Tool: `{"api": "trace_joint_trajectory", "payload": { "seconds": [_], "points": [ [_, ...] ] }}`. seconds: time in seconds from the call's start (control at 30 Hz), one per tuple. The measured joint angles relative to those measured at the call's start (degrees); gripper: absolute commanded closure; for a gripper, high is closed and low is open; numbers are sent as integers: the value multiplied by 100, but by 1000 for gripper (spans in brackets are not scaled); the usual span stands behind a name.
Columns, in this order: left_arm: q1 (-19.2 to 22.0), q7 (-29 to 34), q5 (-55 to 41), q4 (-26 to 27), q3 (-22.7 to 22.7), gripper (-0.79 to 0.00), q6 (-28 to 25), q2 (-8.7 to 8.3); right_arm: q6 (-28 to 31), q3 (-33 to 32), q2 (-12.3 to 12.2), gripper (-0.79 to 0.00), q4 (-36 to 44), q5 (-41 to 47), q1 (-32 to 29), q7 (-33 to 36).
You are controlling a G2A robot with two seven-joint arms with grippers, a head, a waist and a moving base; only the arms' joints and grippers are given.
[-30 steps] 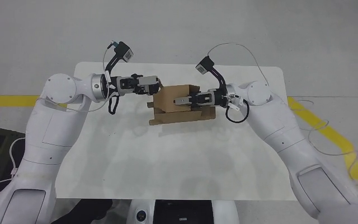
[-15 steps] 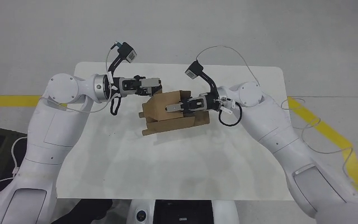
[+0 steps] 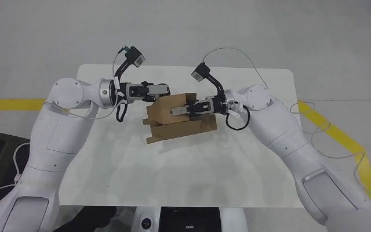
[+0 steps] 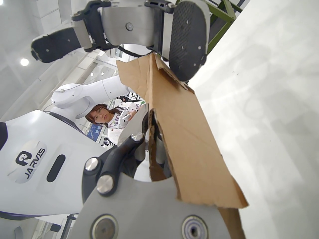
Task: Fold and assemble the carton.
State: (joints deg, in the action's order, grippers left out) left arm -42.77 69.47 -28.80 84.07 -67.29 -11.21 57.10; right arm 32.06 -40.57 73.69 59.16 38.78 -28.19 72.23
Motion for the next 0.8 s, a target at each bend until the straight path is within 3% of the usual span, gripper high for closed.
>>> {"api": "trace_joint_trajectory", "payload": {
  "seconds": [0.43,0.8],
  "points": [
    [-15,-165,143,-50,-241,-785,-109,-46,153,-538,-177,0,-224,-160,-101,-158],
    [-90,-139,146,160,-158,-785,-73,-39,40,-607,-89,0,-275,-258,-99,-520]
  ]
}}
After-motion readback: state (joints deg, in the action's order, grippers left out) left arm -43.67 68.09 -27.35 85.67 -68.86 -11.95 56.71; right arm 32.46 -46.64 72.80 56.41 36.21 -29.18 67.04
